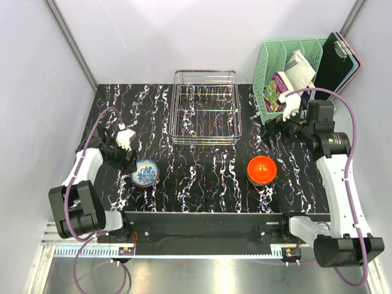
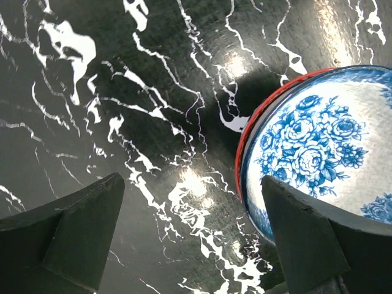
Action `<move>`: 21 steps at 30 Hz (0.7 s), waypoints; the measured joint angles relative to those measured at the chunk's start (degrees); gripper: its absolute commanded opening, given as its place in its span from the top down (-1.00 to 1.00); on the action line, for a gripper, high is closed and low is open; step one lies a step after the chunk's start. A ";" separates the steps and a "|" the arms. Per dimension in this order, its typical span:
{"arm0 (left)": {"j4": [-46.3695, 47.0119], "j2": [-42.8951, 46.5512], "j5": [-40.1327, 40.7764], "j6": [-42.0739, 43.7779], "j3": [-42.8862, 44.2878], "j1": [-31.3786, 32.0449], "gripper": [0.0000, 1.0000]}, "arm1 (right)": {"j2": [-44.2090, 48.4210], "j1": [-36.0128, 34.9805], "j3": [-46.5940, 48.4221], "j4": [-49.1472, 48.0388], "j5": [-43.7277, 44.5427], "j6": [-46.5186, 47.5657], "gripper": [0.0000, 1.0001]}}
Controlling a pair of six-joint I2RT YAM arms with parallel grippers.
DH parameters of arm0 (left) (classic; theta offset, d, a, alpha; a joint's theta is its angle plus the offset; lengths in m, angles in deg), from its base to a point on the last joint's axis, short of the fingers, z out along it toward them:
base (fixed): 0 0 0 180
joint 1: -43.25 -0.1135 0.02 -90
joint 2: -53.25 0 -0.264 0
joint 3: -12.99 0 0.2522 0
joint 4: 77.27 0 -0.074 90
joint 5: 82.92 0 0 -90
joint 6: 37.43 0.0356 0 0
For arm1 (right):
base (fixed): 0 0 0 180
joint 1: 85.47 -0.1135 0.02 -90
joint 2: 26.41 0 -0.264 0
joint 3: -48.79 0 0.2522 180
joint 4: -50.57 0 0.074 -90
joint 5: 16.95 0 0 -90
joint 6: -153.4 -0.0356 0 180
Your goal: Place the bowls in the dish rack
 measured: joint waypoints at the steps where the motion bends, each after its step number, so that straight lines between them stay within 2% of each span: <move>1: 0.04 -0.11 0.00 0.39 0.00 0.39 -0.98 | -0.13 0.00 -0.02 0.07 0.00 0.02 -0.99; 3: 0.42 -0.44 0.07 0.72 0.00 1.22 -0.98 | -0.28 0.00 -0.07 0.15 0.00 0.02 -0.99; 6: 1.46 -1.57 0.13 0.83 0.00 2.40 -0.62 | -0.33 0.00 -0.31 0.13 -0.33 0.00 -0.99; 7: 1.77 -2.01 0.17 0.87 -0.02 2.73 -0.36 | -0.33 0.00 -0.42 0.13 -0.57 0.00 -1.00; 10: 2.54 -3.06 0.20 0.44 -0.37 3.45 0.03 | -0.35 0.00 -0.68 0.13 -1.05 0.00 -0.99; 11: 2.49 -3.28 0.15 0.17 -0.42 3.63 0.27 | -0.37 0.00 -0.68 0.13 -1.05 0.00 -1.00; 12: 2.58 -3.45 0.37 0.11 -0.55 3.91 0.40 | -0.39 0.00 -0.68 0.11 -1.05 0.00 -1.00; 14: 2.51 -3.65 0.37 -0.22 -0.72 4.61 0.49 | -0.39 0.00 -0.70 0.13 -1.05 0.00 -1.00; 21: 2.56 -2.54 1.92 -1.11 -0.74 6.54 0.48 | -0.42 0.00 -0.70 0.13 -1.46 -0.02 -0.99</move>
